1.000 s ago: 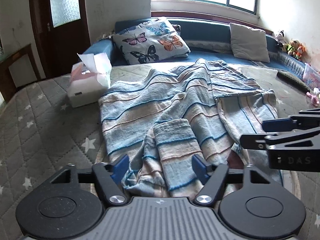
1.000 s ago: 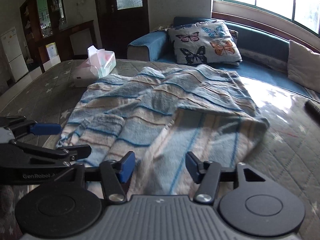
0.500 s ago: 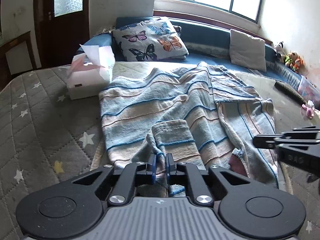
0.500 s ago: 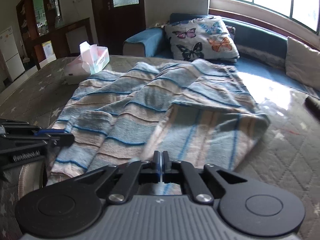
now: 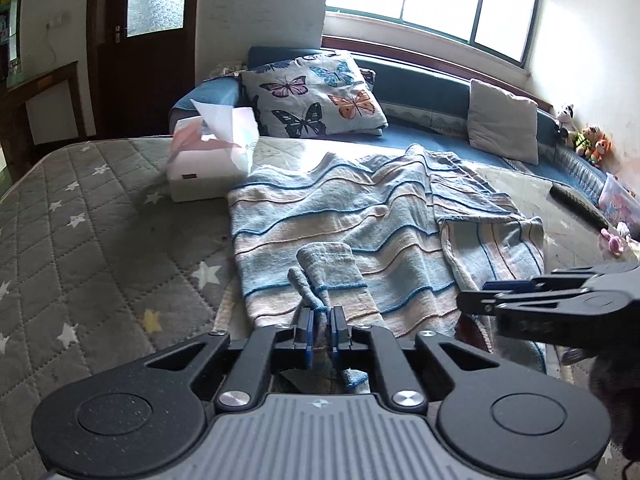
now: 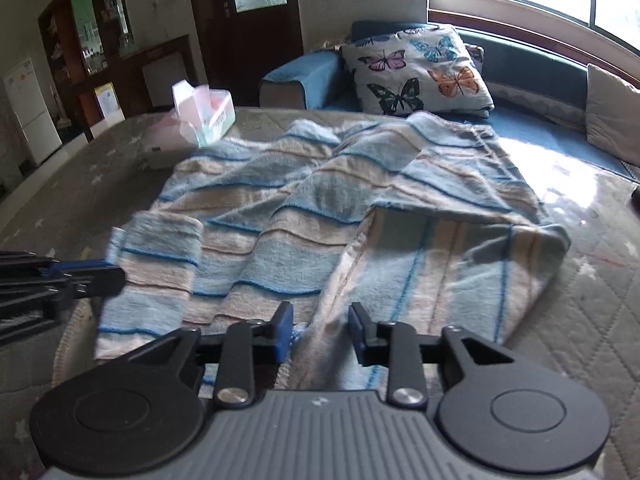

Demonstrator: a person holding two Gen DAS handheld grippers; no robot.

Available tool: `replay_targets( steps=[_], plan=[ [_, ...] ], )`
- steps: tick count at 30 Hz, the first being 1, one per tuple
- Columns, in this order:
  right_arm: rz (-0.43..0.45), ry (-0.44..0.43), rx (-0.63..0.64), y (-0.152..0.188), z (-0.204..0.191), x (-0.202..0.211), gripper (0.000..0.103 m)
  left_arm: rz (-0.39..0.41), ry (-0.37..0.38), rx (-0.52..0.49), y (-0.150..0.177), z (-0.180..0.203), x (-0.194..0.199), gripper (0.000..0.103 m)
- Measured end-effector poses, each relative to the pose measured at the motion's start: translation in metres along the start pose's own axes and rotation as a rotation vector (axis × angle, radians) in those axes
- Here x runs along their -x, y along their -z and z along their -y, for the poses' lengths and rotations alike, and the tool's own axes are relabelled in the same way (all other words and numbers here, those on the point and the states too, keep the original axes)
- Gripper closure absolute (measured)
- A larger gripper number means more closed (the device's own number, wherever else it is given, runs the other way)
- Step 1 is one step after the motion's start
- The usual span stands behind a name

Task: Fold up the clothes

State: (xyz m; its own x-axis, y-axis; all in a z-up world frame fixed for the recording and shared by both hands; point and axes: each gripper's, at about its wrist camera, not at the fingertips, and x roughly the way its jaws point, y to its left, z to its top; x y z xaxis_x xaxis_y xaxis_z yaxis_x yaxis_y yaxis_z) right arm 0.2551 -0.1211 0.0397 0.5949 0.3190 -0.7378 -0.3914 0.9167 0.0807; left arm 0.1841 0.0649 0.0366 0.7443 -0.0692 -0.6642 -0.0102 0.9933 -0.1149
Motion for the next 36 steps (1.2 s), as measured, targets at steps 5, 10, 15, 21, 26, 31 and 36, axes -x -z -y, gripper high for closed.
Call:
replay_targets(
  steps=[5, 10, 15, 21, 26, 31, 36],
  plan=[
    [0.008, 0.023, 0.02, 0.006, -0.002, 0.005, 0.101, 0.005, -0.006, 0.027, 0.003, -0.007, 0.006, 0.094],
    [0.038, 0.054, 0.043, 0.012, 0.004, 0.036, 0.102, 0.008, -0.015, 0.047, 0.007, -0.011, 0.013, 0.095],
    [0.053, 0.058, 0.042, 0.02, 0.013, 0.067, 0.102, 0.015, -0.016, 0.065, 0.013, -0.019, 0.032, 0.095],
    [0.059, 0.038, 0.04, 0.048, 0.021, 0.11, 0.102, 0.016, -0.013, 0.098, 0.025, -0.028, 0.056, 0.095],
    [0.035, 0.005, 0.049, 0.086, 0.018, 0.144, 0.102, 0.023, -0.003, 0.085, 0.049, -0.031, 0.086, 0.095],
    [-0.023, -0.022, 0.044, 0.128, 0.004, 0.175, 0.102, 0.006, 0.004, 0.096, 0.072, -0.042, 0.111, 0.095],
    [-0.113, -0.069, 0.073, 0.16, -0.012, 0.202, 0.102, -0.013, 0.0, 0.112, 0.089, -0.056, 0.127, 0.095]
  ],
)
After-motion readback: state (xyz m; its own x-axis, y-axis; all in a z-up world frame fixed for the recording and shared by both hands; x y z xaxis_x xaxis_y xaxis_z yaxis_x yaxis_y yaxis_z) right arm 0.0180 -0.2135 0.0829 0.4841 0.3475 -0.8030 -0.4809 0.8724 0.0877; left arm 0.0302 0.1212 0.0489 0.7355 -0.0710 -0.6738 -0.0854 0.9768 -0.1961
